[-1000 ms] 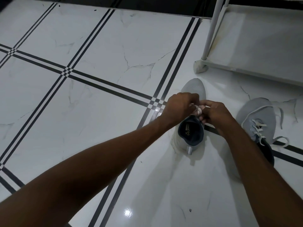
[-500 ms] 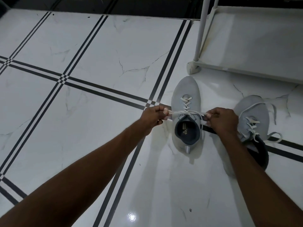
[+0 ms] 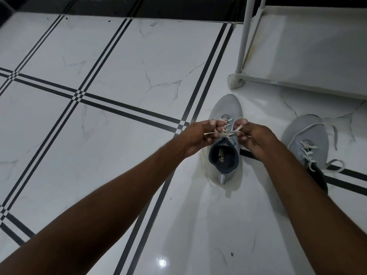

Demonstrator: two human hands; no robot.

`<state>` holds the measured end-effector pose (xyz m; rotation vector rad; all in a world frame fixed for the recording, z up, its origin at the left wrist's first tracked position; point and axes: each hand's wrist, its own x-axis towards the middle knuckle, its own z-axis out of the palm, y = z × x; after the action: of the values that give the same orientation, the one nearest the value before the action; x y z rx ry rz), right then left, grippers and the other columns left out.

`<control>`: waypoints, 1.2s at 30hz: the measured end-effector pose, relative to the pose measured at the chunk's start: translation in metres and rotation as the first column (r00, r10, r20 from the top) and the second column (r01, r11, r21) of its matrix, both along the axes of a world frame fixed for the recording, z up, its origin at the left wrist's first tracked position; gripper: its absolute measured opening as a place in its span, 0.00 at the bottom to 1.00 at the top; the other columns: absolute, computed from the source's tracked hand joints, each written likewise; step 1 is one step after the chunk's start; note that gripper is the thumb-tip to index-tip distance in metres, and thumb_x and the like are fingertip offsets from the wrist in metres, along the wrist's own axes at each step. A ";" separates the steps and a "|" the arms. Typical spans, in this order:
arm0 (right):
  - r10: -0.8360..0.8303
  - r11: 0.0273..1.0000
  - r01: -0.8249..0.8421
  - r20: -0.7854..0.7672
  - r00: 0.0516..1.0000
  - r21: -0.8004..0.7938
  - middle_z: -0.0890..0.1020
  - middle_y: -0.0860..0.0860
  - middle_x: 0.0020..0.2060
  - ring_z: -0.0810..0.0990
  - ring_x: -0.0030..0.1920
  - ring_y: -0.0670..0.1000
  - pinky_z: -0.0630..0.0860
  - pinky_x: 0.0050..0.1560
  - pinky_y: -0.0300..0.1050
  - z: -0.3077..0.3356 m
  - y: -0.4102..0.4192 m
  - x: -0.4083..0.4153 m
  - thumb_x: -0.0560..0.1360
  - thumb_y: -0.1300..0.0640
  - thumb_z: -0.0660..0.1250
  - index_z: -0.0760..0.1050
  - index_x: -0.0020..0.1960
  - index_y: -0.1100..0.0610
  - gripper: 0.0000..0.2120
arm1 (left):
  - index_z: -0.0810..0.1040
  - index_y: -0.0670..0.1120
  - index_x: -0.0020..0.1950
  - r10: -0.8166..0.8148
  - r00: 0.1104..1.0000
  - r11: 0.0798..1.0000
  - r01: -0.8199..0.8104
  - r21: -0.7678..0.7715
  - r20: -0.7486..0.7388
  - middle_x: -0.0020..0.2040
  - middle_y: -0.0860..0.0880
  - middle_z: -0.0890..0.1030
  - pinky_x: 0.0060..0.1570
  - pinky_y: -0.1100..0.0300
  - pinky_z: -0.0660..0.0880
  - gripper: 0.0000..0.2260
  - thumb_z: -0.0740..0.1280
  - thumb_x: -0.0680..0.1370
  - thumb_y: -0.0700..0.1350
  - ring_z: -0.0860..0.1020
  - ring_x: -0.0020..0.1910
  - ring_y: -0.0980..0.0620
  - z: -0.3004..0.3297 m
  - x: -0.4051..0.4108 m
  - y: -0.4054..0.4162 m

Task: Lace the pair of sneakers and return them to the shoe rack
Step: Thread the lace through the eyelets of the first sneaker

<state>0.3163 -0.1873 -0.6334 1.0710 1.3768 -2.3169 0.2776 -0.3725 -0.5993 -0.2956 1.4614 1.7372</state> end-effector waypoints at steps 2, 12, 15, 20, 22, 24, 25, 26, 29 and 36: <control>0.020 0.995 -0.024 -0.044 0.999 -0.098 0.80 0.55 0.45 0.72 0.27 0.44 0.64 0.20 0.32 0.001 0.001 -0.003 0.83 0.56 0.58 0.79 0.49 0.61 0.13 | 0.80 0.44 0.52 -0.008 1.000 1.000 0.008 -0.014 -0.001 0.49 0.47 0.83 0.30 0.68 0.70 0.12 0.58 0.85 0.47 0.76 0.34 0.57 0.000 -0.001 -0.002; 0.072 0.922 -0.055 0.029 0.997 -0.383 0.62 0.48 0.21 0.61 0.19 0.43 0.56 0.13 0.35 -0.004 0.004 -0.011 0.83 0.62 0.49 0.65 0.37 0.57 0.17 | 0.69 0.47 0.39 -0.099 0.993 0.995 0.099 0.008 0.069 0.29 0.52 0.65 0.23 0.66 0.59 0.15 0.52 0.85 0.44 0.64 0.25 0.57 -0.005 0.002 -0.003; 0.070 0.955 -0.032 0.120 0.990 -0.295 0.61 0.48 0.20 0.58 0.17 0.43 0.54 0.13 0.33 -0.013 -0.001 -0.014 0.82 0.63 0.48 0.64 0.37 0.56 0.16 | 0.68 0.46 0.38 -0.133 0.990 0.991 0.134 -0.017 0.056 0.26 0.53 0.62 0.21 0.66 0.54 0.15 0.50 0.82 0.37 0.59 0.22 0.57 -0.014 0.010 -0.005; -0.071 0.970 0.117 0.214 0.974 -0.212 0.66 0.48 0.29 0.58 0.16 0.44 0.54 0.15 0.30 -0.015 -0.018 -0.012 0.80 0.65 0.44 0.62 0.37 0.53 0.16 | 0.68 0.46 0.37 -0.120 0.989 0.992 0.123 -0.026 0.082 0.26 0.53 0.62 0.19 0.66 0.55 0.14 0.50 0.78 0.34 0.59 0.21 0.58 -0.021 0.020 -0.015; -0.116 0.974 0.154 0.218 0.969 -0.166 0.66 0.49 0.30 0.57 0.16 0.44 0.53 0.17 0.28 -0.014 -0.027 -0.009 0.80 0.65 0.44 0.62 0.36 0.54 0.17 | 0.68 0.46 0.37 -0.113 0.991 0.991 0.118 -0.060 0.068 0.25 0.53 0.63 0.18 0.66 0.56 0.14 0.50 0.77 0.34 0.59 0.20 0.58 -0.023 0.023 -0.020; -0.153 0.977 0.179 0.211 0.965 -0.113 0.66 0.50 0.29 0.58 0.16 0.44 0.53 0.18 0.29 -0.014 -0.032 -0.006 0.80 0.64 0.45 0.62 0.35 0.54 0.17 | 0.68 0.46 0.37 -0.114 0.992 0.988 0.119 -0.095 0.056 0.25 0.53 0.63 0.18 0.66 0.55 0.14 0.50 0.78 0.34 0.59 0.20 0.58 -0.023 0.025 -0.019; -0.162 0.979 0.183 0.209 0.964 -0.088 0.66 0.50 0.29 0.58 0.16 0.44 0.53 0.18 0.29 -0.015 -0.033 -0.006 0.80 0.65 0.46 0.62 0.35 0.54 0.17 | 0.68 0.46 0.37 -0.116 0.992 0.987 0.121 -0.105 0.054 0.25 0.53 0.63 0.19 0.66 0.54 0.14 0.50 0.78 0.34 0.58 0.20 0.58 -0.022 0.025 -0.018; -0.166 0.981 0.182 0.206 0.964 -0.061 0.66 0.50 0.29 0.58 0.17 0.44 0.53 0.18 0.29 -0.015 -0.034 -0.005 0.79 0.65 0.46 0.62 0.35 0.54 0.17 | 0.68 0.46 0.37 -0.117 0.992 0.986 0.122 -0.112 0.055 0.25 0.53 0.63 0.19 0.65 0.54 0.14 0.50 0.79 0.34 0.58 0.20 0.58 -0.020 0.025 -0.016; -0.155 0.988 0.152 0.189 0.970 0.029 0.65 0.51 0.28 0.59 0.16 0.44 0.56 0.19 0.30 -0.012 -0.035 -0.005 0.79 0.65 0.48 0.63 0.33 0.55 0.17 | 0.69 0.46 0.38 -0.097 0.992 0.989 0.106 -0.103 0.085 0.25 0.53 0.64 0.19 0.66 0.54 0.15 0.51 0.83 0.39 0.58 0.21 0.58 -0.020 0.019 -0.017; 0.261 0.959 -0.274 0.148 0.954 0.076 0.78 0.59 0.38 0.75 0.25 0.50 0.77 0.23 0.39 0.020 0.004 -0.009 0.80 0.56 0.62 0.78 0.51 0.63 0.11 | 0.81 0.40 0.55 -0.099 0.976 0.905 0.008 -0.425 -0.192 0.40 0.46 0.85 0.24 0.67 0.63 0.11 0.63 0.80 0.43 0.68 0.23 0.58 0.016 -0.012 -0.009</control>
<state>0.3072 -0.1834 -0.6130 0.9791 1.4901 -1.9668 0.2656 -0.3820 -0.5836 -0.2997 1.9844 1.4251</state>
